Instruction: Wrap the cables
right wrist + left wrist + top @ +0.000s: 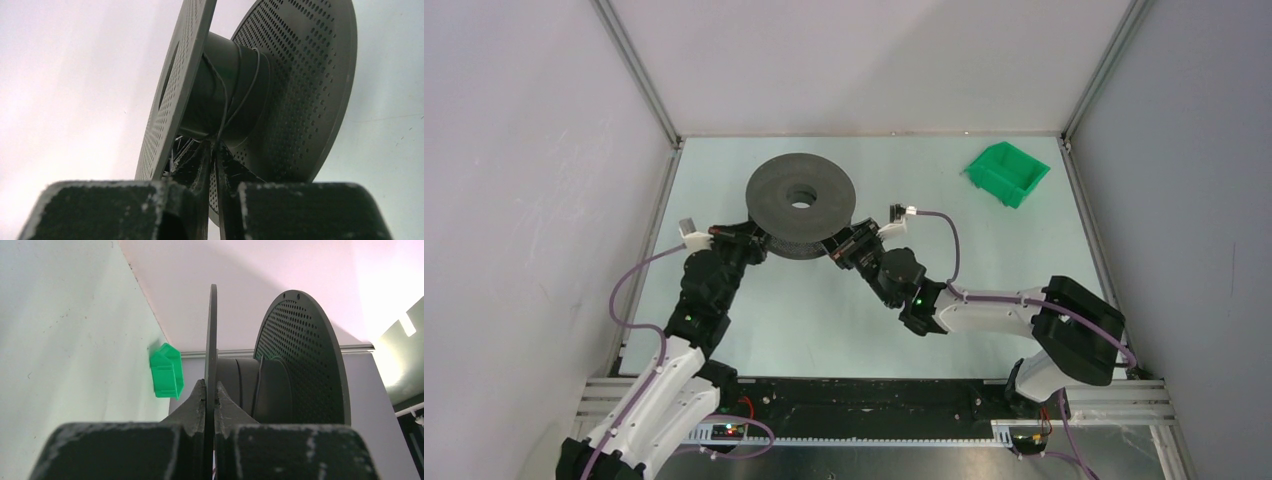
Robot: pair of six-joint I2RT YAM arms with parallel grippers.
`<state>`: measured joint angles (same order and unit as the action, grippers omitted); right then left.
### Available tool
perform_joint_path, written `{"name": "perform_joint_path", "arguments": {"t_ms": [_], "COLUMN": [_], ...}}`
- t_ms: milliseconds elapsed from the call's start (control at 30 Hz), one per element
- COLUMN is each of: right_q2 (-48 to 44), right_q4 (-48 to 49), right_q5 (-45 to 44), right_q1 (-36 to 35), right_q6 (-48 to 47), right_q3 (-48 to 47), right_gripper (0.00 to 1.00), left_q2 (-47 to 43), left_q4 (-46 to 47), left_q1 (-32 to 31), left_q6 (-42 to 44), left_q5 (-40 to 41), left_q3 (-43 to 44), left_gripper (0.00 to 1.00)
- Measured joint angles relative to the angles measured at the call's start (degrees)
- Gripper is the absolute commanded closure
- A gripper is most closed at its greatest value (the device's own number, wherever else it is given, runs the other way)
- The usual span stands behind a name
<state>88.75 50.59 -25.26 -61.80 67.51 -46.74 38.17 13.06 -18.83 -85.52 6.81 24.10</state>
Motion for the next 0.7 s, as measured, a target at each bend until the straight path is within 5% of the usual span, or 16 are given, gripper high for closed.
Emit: {"name": "perform_joint_path", "arguments": {"t_ms": [700], "right_q2": [-7.06], "right_q4": [-1.2], "right_q5": [1.31], "right_q1": [1.9], "right_q6": [-5.27], "right_q3": [5.03], "right_gripper": [0.74], "left_q2": [-1.81], "left_q4": [0.15], "left_q1": [-0.57], "left_q6": [0.02], "left_q5": [-1.6], "left_q3": [-0.11], "left_gripper": [1.0]}}
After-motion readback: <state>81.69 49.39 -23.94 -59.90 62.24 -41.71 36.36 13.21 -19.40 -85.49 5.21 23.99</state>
